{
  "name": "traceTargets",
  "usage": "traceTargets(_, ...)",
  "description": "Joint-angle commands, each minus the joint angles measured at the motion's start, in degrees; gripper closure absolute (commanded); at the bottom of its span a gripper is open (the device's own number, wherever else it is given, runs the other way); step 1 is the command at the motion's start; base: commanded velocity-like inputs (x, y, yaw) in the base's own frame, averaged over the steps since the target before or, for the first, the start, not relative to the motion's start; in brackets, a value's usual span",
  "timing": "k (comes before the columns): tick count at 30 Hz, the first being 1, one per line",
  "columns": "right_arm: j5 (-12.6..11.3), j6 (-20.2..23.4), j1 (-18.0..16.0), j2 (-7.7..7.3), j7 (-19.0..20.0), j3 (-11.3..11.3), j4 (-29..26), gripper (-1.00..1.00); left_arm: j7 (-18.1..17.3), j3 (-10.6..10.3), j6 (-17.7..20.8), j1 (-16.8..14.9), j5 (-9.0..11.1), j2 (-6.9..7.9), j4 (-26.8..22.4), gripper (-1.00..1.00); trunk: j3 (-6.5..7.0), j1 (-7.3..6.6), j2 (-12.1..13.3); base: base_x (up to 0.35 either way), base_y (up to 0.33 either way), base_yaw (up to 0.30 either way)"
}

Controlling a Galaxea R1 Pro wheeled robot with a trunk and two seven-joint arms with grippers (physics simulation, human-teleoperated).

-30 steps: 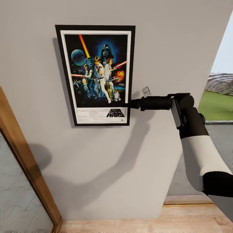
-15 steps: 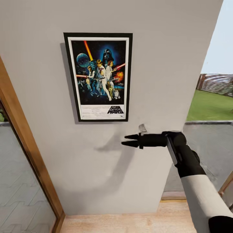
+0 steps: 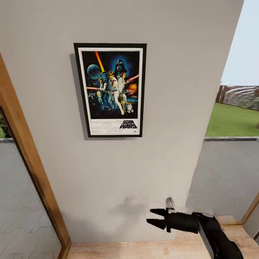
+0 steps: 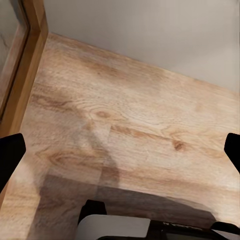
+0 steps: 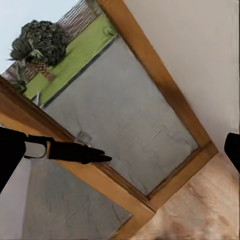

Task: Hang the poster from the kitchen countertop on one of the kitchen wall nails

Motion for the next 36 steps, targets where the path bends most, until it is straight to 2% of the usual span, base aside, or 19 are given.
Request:
traceTargets(1,-0.11,-0.77,0.58,-0.08,0.19,-0.41,2.37,-1.0,-0.14,-0.5,-0.24,-0.03,0.4,-0.01,0.09,-1.0,0.09,0.03,-0.04,0.0,0.0,0.0)
traceTargets(2,-0.08,-2.12,1.0,-0.21,0.19,-0.67,4.67,-1.0,-0.14,-0.51,-0.24,-0.03,0.4,-0.01,0.1,-1.0,0.19,0.03,-0.04,0.0,0.0,0.0)
traceTargets(5,0.04,-14.36,2.25,-1.82,-0.63,-1.57,22.64,-1.0,-0.13,-0.53,-0.25,-0.03,0.35,-0.01,0.1,-1.0,0.47,0.03,-0.04,0.0,0.0,0.0)
traceTargets(6,0.02,-16.65,2.34,-2.04,-0.93,-1.66,25.69,-1.0,-0.11,-0.53,-0.24,-0.03,0.35,-0.03,0.11,-1.0,0.57,0.03,-0.04,0.0,0.0,0.0)
traceTargets(8,-0.08,-22.89,2.55,-3.52,-2.21,-1.83,34.73,-1.0,-0.11,-0.58,-0.27,-0.03,0.34,-0.1,0.12,-1.0,0.76,0.03,-0.04,0.0,0.0,0.0)
traceTargets(10,-0.13,-25.16,2.62,-4.43,-3.55,-1.83,40.1,-1.0,-0.11,-0.6,-0.27,-0.03,0.32,-0.26,0.12,-1.0,0.95,0.03,-0.04,0.0,0.0,0.0)
traceTargets(15,-0.21,-28.04,2.67,-5.18,-8.25,-1.85,49.97,-1.0,-0.08,-0.66,-0.28,-0.03,0.26,-0.4,0.12,-1.0,1.43,0.03,-0.04,0.0,0.0,0.0)
traceTargets(17,-0.21,-30.6,2.68,-5.3,-14.04,-1.79,54.48,-1.0,-0.08,-0.67,-0.29,-0.03,0.25,-0.48,0.12,-1.0,1.61,0.03,-0.04,0.0,0.0,0.0)
traceTargets(19,-0.25,-31.95,2.69,-5.23,-21.84,-1.76,58.0,-1.0,-0.08,-0.65,-0.29,-0.03,0.25,-0.67,0.12,-1.0,1.71,0.03,-0.04,0.0,0.0,0.0)
traceTargets(21,-0.3,-32.29,2.69,-5.13,-26.34,-1.77,59.12,-1.0,-0.09,-0.66,-0.29,-0.03,0.24,-0.77,0.12,-1.0,1.77,0.03,-0.04,0.0,0.0,0.0)
traceTargets(22,-0.37,-32.5,2.69,-5.01,-31.29,-1.79,59.86,-1.0,-0.08,-0.66,-0.29,-0.03,0.24,-0.84,0.12,-1.0,1.79,0.03,-0.04,0.0,0.0,0.0)
traceTargets(26,-0.51,-32.73,2.69,-4.66,-42.14,-1.83,60.65,-1.0,-0.06,-0.64,-0.29,-0.03,0.24,-0.91,0.12,-1.0,1.82,0.03,-0.04,0.0,0.0,0.0)
traceTargets(27,-0.79,-32.78,2.69,-4.26,-47.87,-1.86,60.85,-1.0,-0.06,-0.63,-0.29,-0.03,0.24,-0.93,0.12,-1.0,1.83,0.03,-0.04,0.0,0.0,0.0)
traceTargets(29,-1.48,-32.82,2.69,-3.75,-53.7,-1.88,60.98,-1.0,-0.06,-0.63,-0.29,-0.03,0.24,-0.95,0.12,-1.0,1.83,0.03,-0.04,0.0,0.0,0.0)
traceTargets(31,-2.78,-32.84,2.69,-3.21,-59.44,-1.9,61.03,-1.0,-0.06,-0.63,-0.29,-0.03,0.24,-0.94,0.12,-1.0,1.84,0.03,-0.04,0.0,0.0,0.0)
traceTargets(32,-4.59,-32.89,2.69,-2.82,-64.68,-1.87,61.06,-1.0,-0.06,-0.61,-0.29,-0.03,0.24,-0.92,0.12,-1.0,1.84,0.03,-0.04,0.0,0.0,0.0)
traceTargets(33,-5.55,-32.91,2.69,-2.65,-67.04,-1.86,61.07,-1.0,-0.06,-0.59,-0.29,-0.03,0.24,-0.92,0.12,-1.0,1.84,0.03,-0.04,0.0,0.0,0.0)
traceTargets(34,-8.48,-33.03,2.69,-2.26,-73.86,-1.81,61.06,-1.0,-0.05,-0.56,-0.29,-0.03,0.24,-0.9,0.12,-1.0,1.84,0.03,-0.04,0.0,0.0,0.0)
traceTargets(36,-9.43,-33.09,2.69,-2.14,-76.31,-1.75,61.08,-1.0,-0.05,-0.55,-0.29,-0.03,0.24,-0.89,0.12,-1.0,1.84,0.03,-0.04,0.0,0.0,0.0)
